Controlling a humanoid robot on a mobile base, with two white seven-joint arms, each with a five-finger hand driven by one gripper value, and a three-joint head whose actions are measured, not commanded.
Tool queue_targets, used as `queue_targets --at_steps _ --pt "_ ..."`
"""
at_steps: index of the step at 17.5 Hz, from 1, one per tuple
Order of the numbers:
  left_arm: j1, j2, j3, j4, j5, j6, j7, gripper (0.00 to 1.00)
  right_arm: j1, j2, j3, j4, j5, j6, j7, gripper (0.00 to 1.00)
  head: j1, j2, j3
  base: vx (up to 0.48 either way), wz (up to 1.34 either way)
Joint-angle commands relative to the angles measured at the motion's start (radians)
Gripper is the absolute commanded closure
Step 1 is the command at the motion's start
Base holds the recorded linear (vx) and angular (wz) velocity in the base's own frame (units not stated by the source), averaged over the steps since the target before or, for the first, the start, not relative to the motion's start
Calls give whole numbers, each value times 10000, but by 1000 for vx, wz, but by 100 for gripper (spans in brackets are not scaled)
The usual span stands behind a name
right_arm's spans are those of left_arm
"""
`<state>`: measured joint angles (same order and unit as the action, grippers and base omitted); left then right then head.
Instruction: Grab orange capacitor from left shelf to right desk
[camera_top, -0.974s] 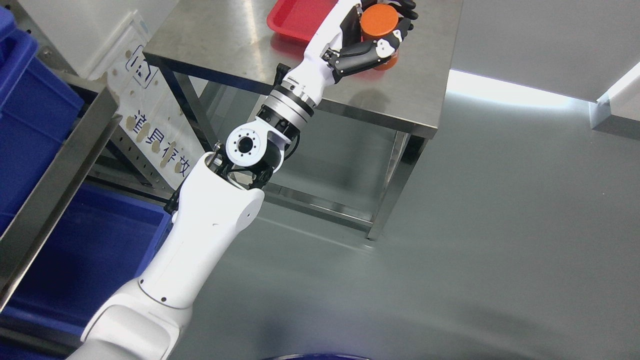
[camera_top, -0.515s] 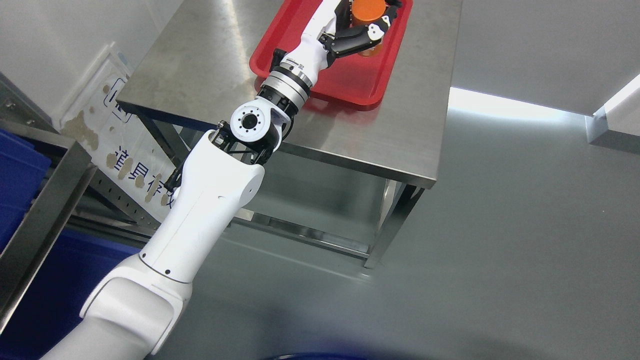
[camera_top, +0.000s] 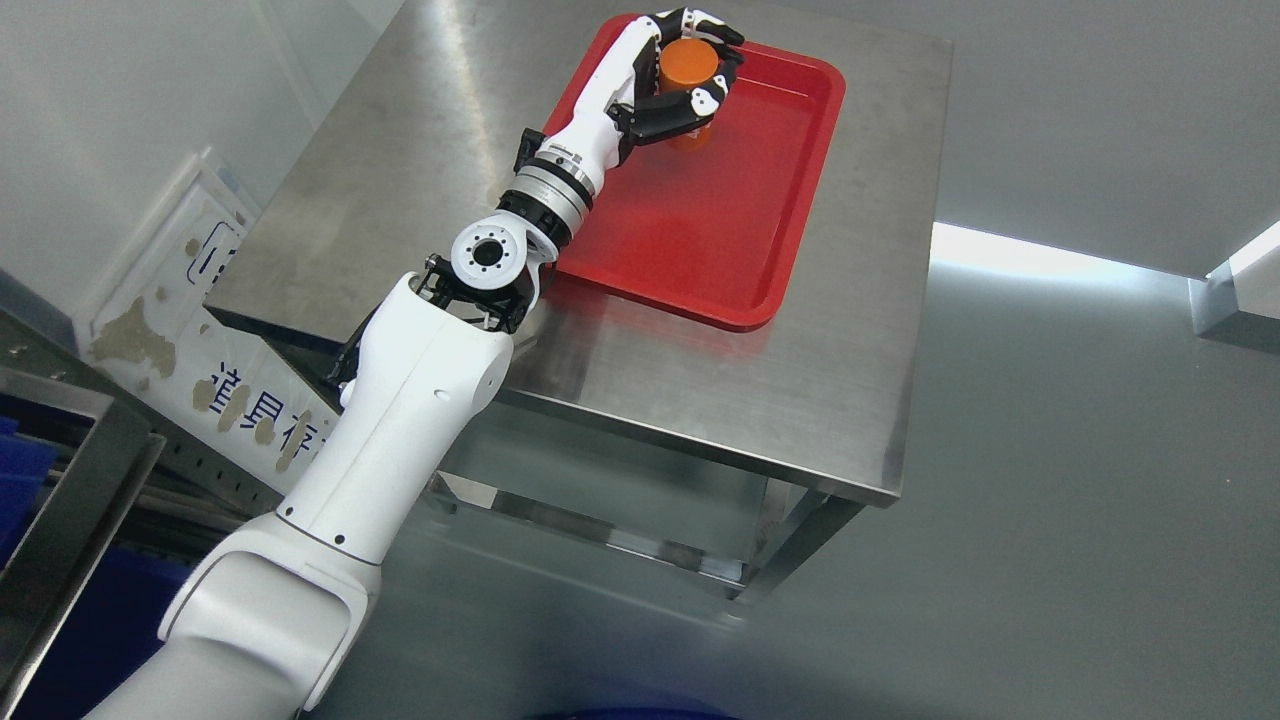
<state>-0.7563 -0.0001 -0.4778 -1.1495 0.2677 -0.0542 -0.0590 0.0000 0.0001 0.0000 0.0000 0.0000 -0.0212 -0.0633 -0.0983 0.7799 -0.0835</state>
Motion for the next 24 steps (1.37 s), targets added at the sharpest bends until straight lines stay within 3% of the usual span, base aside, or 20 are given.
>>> queue_targets --at_steps 1,4,7,11,15,24 --pt "368 175 176 422 -115 127 -146 90 31 -175 -169 -174 31 -2 4 0 0 0 0 160 -48" --pt "706 175 360 -192 -115 387 -177 88 31 -175 -169 -174 31 -2 4 0 0 0 0 145 -30" --pt "860 175 805 -821 -115 786 -162 75 31 -175 -169 -174 31 -2 4 0 0 0 0 65 -12" --pt "875 175 1096 -1925 -115 2012 -147 31 31 -175 -169 -174 31 -2 4 0 0 0 0 8 0" --pt "814 175 1540 -2555 -115 2260 -162 1 31 -175 -169 -174 31 -2 4 0 0 0 0 -12 0" --pt "1423 175 4869 -4701 -84 1601 -193 0 31 -175 -169 -174 31 -2 4 0 0 0 0 0 0"
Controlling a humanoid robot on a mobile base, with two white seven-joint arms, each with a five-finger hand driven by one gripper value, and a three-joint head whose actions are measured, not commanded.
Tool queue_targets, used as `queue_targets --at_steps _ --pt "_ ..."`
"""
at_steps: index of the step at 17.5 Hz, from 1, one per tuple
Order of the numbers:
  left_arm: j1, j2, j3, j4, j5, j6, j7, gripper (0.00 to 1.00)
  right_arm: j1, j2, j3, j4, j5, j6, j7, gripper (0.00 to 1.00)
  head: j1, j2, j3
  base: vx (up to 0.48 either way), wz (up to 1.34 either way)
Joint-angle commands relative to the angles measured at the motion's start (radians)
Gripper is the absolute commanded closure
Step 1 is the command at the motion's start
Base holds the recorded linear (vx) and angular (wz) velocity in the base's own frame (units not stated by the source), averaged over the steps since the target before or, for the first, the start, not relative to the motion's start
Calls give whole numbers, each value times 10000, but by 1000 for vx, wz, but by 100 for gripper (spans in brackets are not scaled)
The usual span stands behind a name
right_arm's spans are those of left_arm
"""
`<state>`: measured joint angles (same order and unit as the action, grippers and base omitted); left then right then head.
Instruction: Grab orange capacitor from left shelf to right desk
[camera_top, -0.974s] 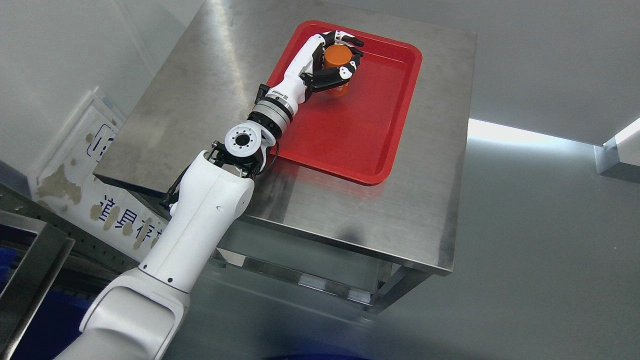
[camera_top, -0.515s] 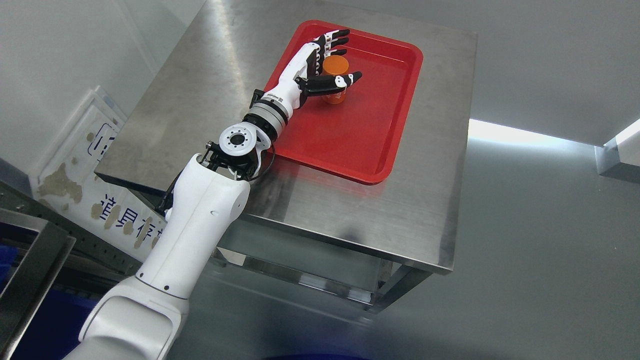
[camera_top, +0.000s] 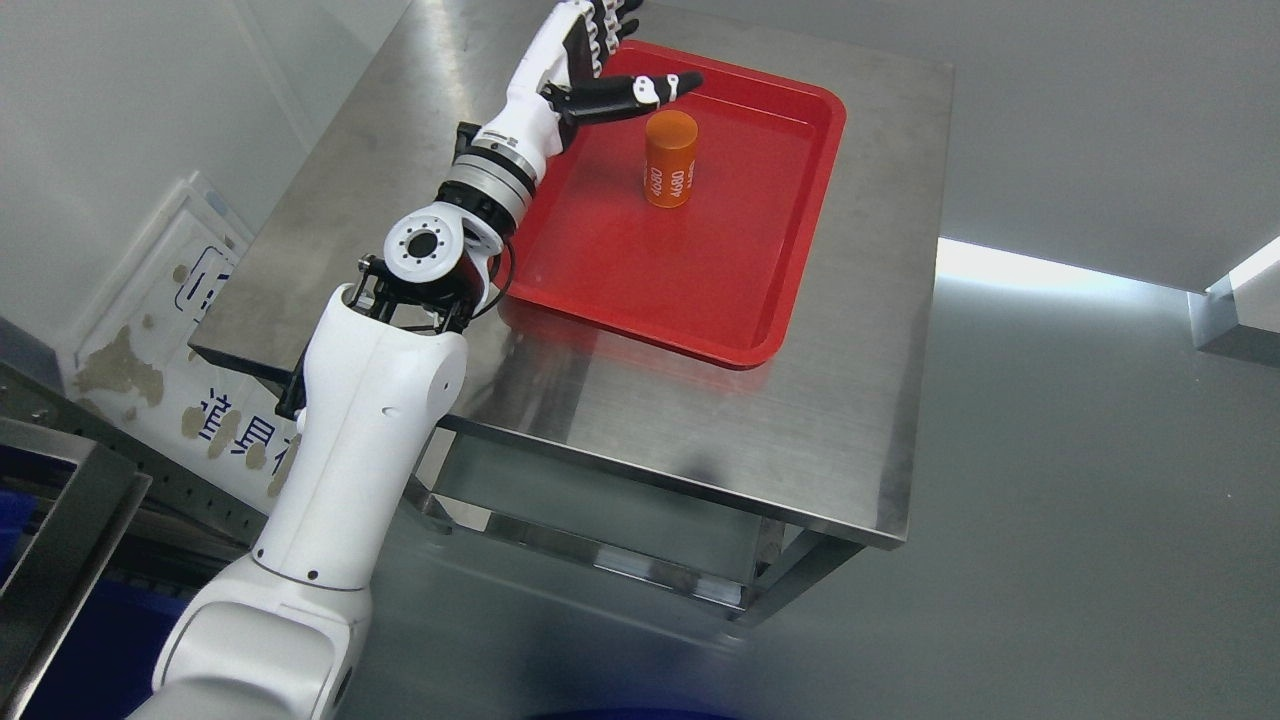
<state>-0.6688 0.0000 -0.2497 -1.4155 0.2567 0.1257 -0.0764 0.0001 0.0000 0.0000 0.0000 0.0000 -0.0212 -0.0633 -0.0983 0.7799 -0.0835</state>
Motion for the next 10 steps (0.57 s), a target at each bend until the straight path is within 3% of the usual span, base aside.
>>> queue_targets --at_steps 1,4,6,10 --pt "932 175 2574 -2226 26 -517 -18 0 29 -175 -169 -175 31 -2 4 0 0 0 0 0 0" --pt "2617 175 1962 -2578 26 -2144 58 0 29 -175 -169 -175 31 -2 4 0 0 0 0 0 0" --pt "3616 175 1945 -3054 26 -2070 58 0 29 -175 -169 -175 31 -2 4 0 0 0 0 0 0" --pt "4309 175 2528 -3056 26 -2392 58 0 29 -175 -169 -175 31 -2 4 0 0 0 0 0 0"
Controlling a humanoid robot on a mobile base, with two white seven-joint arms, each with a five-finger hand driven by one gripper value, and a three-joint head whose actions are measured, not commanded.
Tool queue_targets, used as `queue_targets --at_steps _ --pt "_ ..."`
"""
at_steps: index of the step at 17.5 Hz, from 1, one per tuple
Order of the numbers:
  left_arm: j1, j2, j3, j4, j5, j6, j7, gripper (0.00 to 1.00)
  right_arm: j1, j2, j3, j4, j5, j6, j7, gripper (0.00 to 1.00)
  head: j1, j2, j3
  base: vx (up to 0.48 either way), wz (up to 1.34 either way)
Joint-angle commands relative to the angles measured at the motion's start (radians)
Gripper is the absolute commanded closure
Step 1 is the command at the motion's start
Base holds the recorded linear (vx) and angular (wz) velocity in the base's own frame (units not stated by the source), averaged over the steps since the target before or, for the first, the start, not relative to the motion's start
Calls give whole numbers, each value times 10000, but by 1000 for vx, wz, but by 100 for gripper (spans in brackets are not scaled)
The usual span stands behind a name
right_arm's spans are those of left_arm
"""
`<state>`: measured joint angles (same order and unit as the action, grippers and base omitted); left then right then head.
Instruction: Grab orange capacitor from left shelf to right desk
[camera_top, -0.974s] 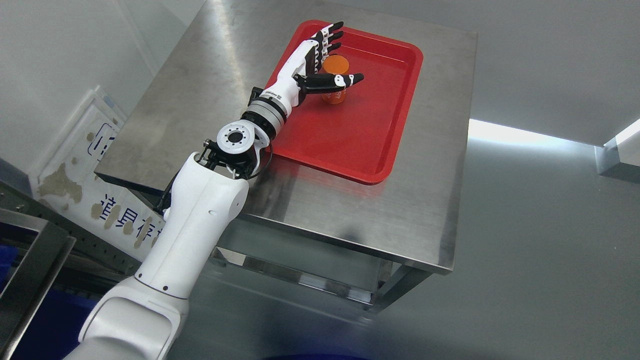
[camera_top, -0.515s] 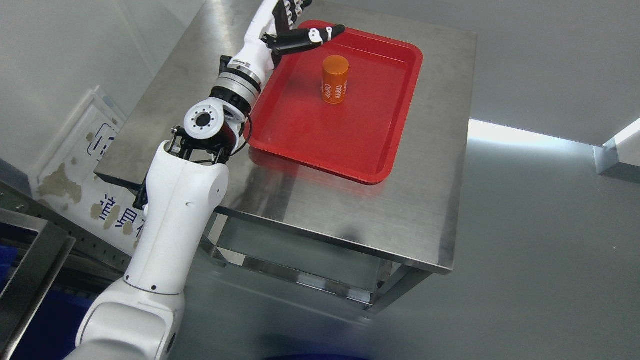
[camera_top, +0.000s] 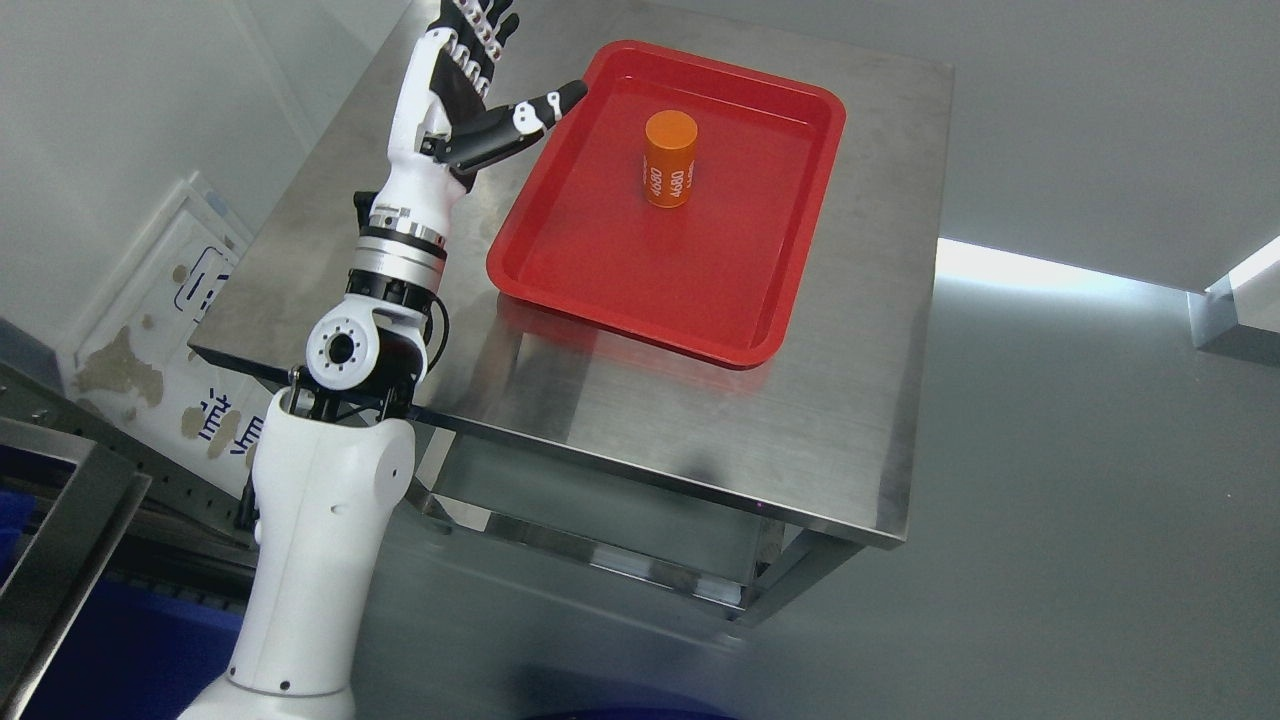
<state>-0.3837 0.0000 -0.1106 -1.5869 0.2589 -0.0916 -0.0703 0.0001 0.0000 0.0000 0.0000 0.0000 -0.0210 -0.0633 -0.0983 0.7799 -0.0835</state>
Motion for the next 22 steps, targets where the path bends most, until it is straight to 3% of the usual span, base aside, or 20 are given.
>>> queue_targets --at_steps 1,11,22 --pt "1580 175 1121 -1342 4 -265 -33 0 30 -175 -168 -174 31 -5 4 0 0 0 0 0 0" --pt "2301 175 845 -1342 4 -235 -49 0 30 -175 -168 -174 31 -5 4 0 0 0 0 0 0" --pt "2180 175 876 -1342 4 -265 -49 0 15 -175 -168 -174 31 -5 4 0 0 0 0 0 0"
